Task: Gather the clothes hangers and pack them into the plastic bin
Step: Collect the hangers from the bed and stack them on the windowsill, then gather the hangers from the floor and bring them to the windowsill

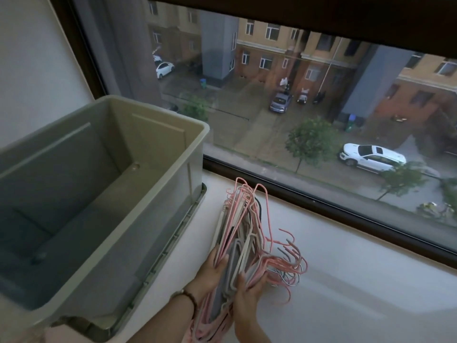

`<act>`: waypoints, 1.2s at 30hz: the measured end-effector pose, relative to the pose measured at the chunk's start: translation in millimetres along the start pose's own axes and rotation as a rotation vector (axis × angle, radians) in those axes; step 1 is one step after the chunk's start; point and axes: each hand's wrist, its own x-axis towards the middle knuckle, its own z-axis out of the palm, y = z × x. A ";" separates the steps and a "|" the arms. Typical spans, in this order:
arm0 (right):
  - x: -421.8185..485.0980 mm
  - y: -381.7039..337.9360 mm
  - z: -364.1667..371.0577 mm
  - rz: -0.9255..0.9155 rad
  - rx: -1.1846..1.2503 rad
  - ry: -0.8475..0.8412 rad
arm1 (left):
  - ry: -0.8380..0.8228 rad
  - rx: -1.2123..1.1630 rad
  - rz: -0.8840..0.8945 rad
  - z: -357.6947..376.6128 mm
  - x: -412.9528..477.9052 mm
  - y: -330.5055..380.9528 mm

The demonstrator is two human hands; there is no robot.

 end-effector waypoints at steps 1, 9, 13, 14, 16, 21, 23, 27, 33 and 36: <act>-1.7 -4.9 -5.3 0.008 0.007 -0.027 | 0.015 0.005 -0.014 -1.4 -4.6 -0.6; -35.3 -54.2 -47.9 -0.142 -0.187 -0.172 | 0.256 -0.046 0.028 -29.4 -92.4 -0.3; -94.0 -101.3 -55.1 -0.417 -0.356 -0.314 | 0.393 -0.047 0.048 -56.7 -176.5 2.6; -112.0 -114.9 -52.8 -0.495 -0.368 -0.367 | 0.411 -0.061 0.072 -66.3 -199.6 3.1; -149.4 -141.6 -41.9 -0.619 -0.376 -0.481 | 0.450 -0.101 0.101 -88.4 -251.3 4.5; -262.5 -178.3 15.6 -0.848 -0.342 -0.832 | 0.727 -0.093 0.119 -159.1 -381.3 -27.8; -307.9 -175.3 49.2 -0.909 -0.325 -0.948 | 0.843 -0.099 0.092 -190.3 -425.5 -52.3; -387.0 -141.5 126.1 -0.961 -0.351 -1.154 | 0.994 -0.189 -0.001 -246.5 -492.7 -111.6; -474.7 -64.9 241.5 -0.928 -0.522 -1.373 | 1.136 -0.239 -0.118 -329.7 -557.4 -181.5; -503.3 -30.3 289.0 -0.993 -0.670 -1.447 | 1.186 -0.173 -0.143 -369.5 -570.9 -205.5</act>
